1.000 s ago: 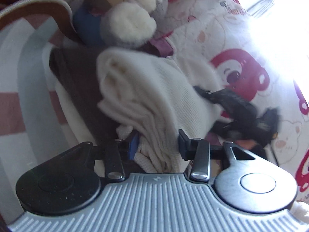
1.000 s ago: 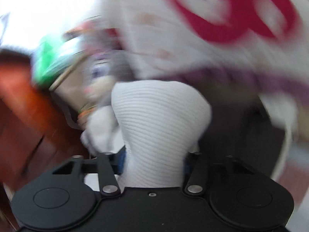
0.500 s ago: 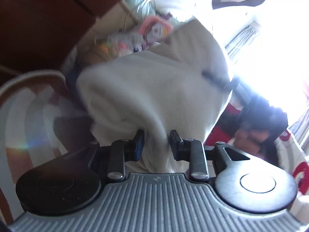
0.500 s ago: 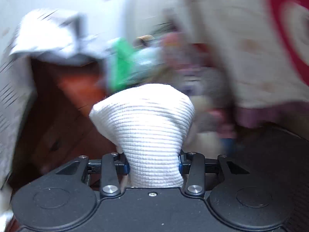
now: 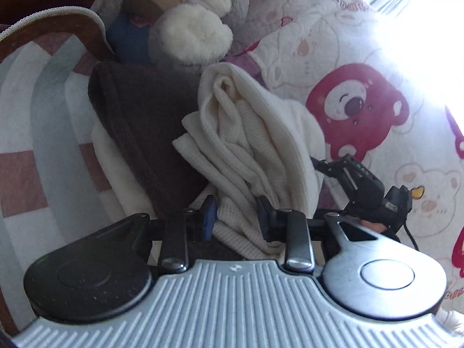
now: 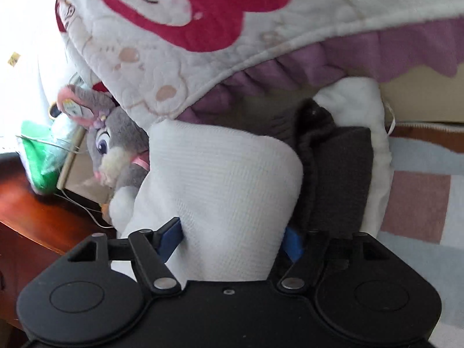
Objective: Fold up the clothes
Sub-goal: 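Carry the white garment with both grippers onto the brown clothes stack, then lower the garment onto the stack and open both grippers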
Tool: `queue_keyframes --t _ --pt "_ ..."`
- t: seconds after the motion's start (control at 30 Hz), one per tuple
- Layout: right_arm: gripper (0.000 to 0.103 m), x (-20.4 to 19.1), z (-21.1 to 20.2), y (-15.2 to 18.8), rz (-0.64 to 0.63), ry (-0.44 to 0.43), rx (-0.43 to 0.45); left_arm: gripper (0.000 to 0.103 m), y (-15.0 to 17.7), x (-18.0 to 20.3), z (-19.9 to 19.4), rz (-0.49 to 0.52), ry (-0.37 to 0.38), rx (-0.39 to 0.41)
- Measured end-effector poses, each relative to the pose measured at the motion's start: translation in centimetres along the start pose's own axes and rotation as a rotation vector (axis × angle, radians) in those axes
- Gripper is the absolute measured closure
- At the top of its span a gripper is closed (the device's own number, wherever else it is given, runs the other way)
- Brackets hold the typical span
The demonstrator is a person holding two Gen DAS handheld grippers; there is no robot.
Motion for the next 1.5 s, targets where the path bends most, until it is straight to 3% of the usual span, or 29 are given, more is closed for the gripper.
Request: queue_keyframes --t 0.07,0.17,0.27,0.33,0.4,0.5,0.63,0.77,0.83,0.93,1.03,1.13,1.2,1.33,1.5 --pt "0.024 -0.8 0.2 0.2 -0.047 0.032 0.008 0.072 0.2 0.1 -0.2 -0.006 0.018 0.016" --pt "0.042 -2.6 0.4 0.9 -0.206 0.073 -0.002 0.075 0.3 0.5 0.8 0.028 0.039 -0.021" --pt "0.048 -3.7 -1.0 1.6 -0.274 0.107 0.009 0.079 0.8 2.3 1.3 0.114 0.04 -0.062" --pt "0.048 -3.6 -1.9 1.6 -0.246 0.141 0.02 0.079 1.0 3.5 1.2 0.161 0.055 -0.083" --pt "0.036 -3.2 -2.1 1.7 -0.229 0.23 0.024 0.079 1.1 4.4 1.5 0.188 0.052 -0.114" --pt "0.034 -4.2 -2.6 3.4 -0.322 0.35 0.056 0.076 1.8 5.8 1.4 0.275 -0.029 -0.104" --pt "0.024 -5.5 -2.6 5.2 -0.414 0.34 0.044 0.076 1.3 6.2 -0.2 0.308 -0.098 -0.03" --pt "0.024 -3.7 -2.6 5.0 -0.262 0.265 0.016 0.072 -0.6 4.8 -3.4 0.194 -0.028 0.14" --pt "0.024 -2.9 -2.9 5.6 -0.194 0.189 0.001 0.061 -1.5 4.2 -4.7 0.146 0.003 0.222" --pt "0.024 -3.1 -2.9 7.2 -0.239 0.138 -0.017 0.059 -2.9 3.7 -5.2 0.137 0.022 0.3" --pt "0.024 -4.4 -2.9 9.0 -0.374 0.137 -0.057 0.061 -3.6 4.8 -1.9 0.258 -0.061 0.219" --pt "0.027 -5.9 -3.3 9.9 -0.513 0.167 -0.097 0.062 -2.0 5.5 2.0 0.348 -0.217 0.082" --pt "0.037 -7.0 -4.6 10.1 -0.599 0.191 -0.107 0.06 -0.7 5.0 3.8 0.375 -0.34 0.014" --pt "0.041 -8.4 -8.4 9.8 -0.709 0.216 0.101 0.059 -1.2 4.5 3.7 0.328 -0.336 0.005" --pt "0.046 -10.6 -6.0 7.5 -0.944 0.333 0.244 0.059 -0.8 4.2 3.5 0.319 -0.345 0.019"
Point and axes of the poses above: each gripper's, at about its wrist camera, not at the fingertips, and z roughly the way its jaws point, x to its right, y to its underside, the point moved 2 cm from there along z, roughly the way its jaws point, and after that the axes turned 10 degrees about -x, right-handed, at the moved point
